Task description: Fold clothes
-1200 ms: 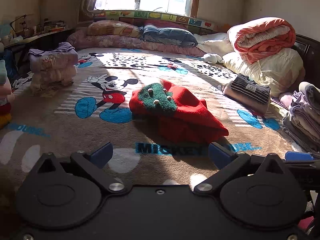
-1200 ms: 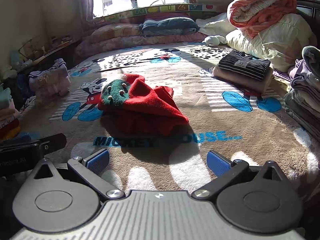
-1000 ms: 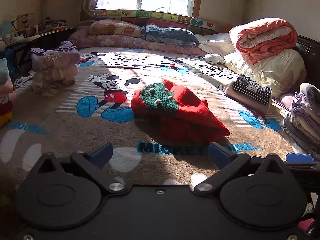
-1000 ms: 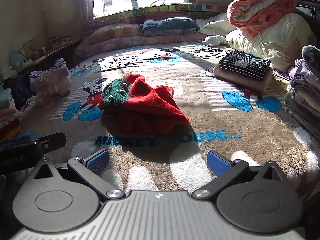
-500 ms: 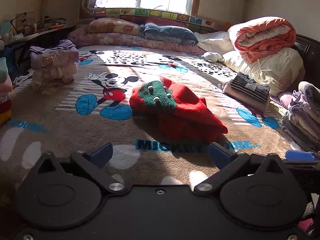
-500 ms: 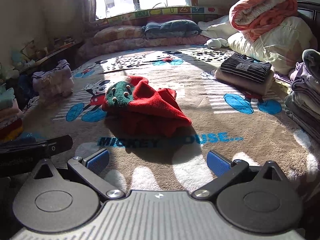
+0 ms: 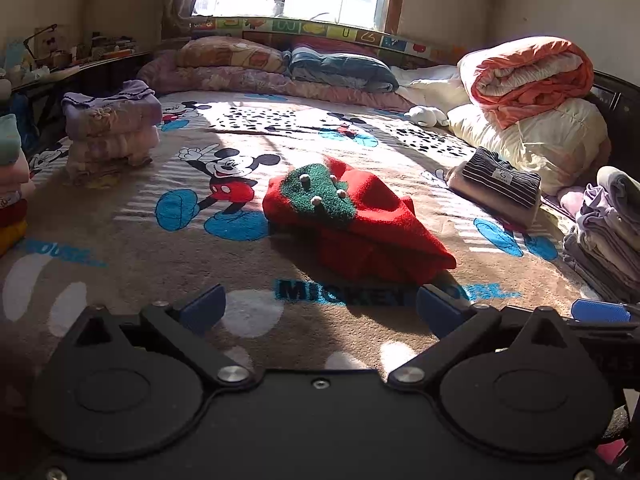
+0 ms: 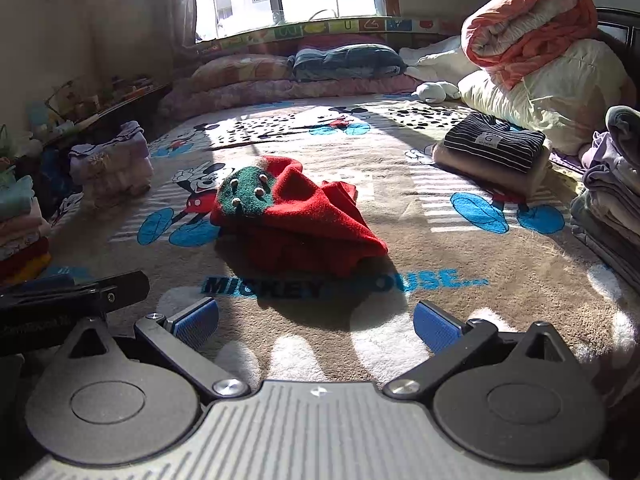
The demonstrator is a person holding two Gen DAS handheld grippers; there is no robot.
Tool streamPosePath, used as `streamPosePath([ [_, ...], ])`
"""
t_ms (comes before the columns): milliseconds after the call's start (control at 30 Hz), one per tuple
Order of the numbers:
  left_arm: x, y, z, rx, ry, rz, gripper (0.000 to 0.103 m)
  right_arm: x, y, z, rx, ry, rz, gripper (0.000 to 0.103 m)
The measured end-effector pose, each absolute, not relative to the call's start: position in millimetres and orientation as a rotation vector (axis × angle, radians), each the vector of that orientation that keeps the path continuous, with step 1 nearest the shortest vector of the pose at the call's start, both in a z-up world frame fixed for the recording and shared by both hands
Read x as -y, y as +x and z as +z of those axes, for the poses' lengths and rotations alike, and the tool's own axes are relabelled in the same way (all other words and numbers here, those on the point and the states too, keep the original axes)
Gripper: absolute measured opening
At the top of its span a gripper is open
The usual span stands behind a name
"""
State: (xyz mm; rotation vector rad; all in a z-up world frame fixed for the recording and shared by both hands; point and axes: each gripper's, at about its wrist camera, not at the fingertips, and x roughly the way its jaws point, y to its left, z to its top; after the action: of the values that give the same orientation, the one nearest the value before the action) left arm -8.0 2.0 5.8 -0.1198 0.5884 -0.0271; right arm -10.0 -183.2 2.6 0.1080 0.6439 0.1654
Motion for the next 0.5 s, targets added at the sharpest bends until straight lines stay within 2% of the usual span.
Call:
streamPosePath([
  [500,-2.3,-12.3,8.2,-0.584,-0.123,-0.026,0.103,180.0,-14.9,7.4,-0.640,0.101,0.167,0.103],
])
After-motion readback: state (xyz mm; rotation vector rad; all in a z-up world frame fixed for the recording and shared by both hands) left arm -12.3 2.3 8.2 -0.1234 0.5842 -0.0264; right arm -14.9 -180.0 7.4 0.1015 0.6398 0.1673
